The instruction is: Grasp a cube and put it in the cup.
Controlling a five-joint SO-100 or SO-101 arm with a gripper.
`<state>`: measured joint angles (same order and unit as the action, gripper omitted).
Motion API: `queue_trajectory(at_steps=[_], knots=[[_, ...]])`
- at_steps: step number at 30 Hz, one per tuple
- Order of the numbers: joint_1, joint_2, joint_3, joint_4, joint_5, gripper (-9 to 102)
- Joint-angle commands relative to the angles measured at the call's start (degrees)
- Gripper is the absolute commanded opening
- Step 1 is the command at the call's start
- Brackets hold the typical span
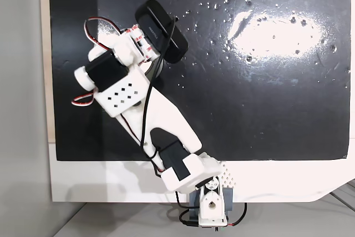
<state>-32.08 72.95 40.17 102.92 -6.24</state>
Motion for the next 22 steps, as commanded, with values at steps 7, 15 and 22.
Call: queue_trajectory(at_steps=[7, 15, 22], knots=[[-0.1, 6.9, 1.8, 0.4, -0.4, 25], [-0.2, 8.3, 2.7, 0.4, -0.4, 24], [-0.1, 9.6, 4.1, 0.4, -1.1, 23]])
